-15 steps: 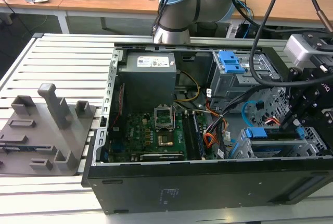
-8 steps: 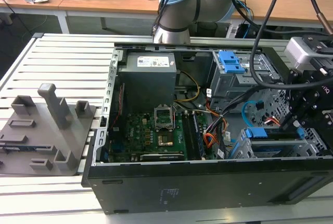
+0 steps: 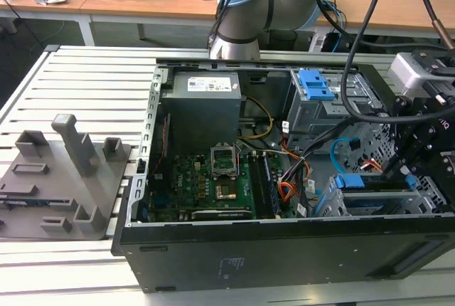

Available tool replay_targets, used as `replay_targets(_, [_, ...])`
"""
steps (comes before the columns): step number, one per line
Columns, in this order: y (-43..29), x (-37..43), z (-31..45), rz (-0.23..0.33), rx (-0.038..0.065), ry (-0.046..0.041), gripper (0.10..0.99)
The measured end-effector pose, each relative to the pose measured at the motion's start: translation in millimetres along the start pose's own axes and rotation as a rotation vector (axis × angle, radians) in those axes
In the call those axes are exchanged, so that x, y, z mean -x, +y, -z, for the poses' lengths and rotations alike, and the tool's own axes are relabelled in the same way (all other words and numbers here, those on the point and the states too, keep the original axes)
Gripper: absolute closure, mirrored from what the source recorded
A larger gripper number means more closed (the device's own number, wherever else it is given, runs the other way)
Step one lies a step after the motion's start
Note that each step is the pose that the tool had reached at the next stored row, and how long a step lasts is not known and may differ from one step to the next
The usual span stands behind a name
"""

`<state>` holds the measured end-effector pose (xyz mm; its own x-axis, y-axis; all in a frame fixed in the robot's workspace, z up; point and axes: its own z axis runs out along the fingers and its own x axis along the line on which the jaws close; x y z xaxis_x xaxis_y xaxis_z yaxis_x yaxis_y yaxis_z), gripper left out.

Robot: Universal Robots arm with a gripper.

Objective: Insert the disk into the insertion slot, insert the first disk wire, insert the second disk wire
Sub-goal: 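Insert the first disk wire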

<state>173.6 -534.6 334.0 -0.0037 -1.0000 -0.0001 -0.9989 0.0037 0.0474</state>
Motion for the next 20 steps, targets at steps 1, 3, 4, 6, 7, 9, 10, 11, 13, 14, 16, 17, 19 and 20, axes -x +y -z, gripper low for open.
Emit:
replay_targets(1, [0.0,0.0,0.4,0.000,0.000,0.0008,0.914])
replay_targets(3, [0.0,0.0,1.1,0.000,0.000,0.0024,0.847])
replay_targets(4, [0.1,-0.1,3.6,0.000,0.000,0.0027,0.847])
replay_targets(6, [0.5,0.0,11.9,0.000,0.000,0.0026,0.847])
replay_targets(7, [0.7,0.0,16.8,0.000,0.000,0.0023,0.847])
replay_targets(9, [1.4,0.0,30.3,0.000,0.000,0.0025,0.847])
replay_targets(10, [1.8,0.0,38.8,0.000,0.000,0.0026,0.847])
replay_targets(11, [2.0,0.0,43.3,0.000,0.000,0.0026,0.847])
replay_targets(13, [2.0,0.0,43.4,0.000,0.000,0.0023,0.847])
replay_targets(14, [2.0,0.0,43.6,0.000,0.000,0.0025,0.847])
replay_targets(16, [2.0,0.0,43.6,0.000,0.000,0.0024,0.847])
replay_targets(17, [2.0,0.0,43.6,0.000,0.000,0.0025,0.847])
replay_targets(19, [2.0,0.0,43.7,0.000,0.000,0.0025,0.980])
replay_targets(20, [2.0,0.0,43.8,0.000,0.000,0.0025,0.980])
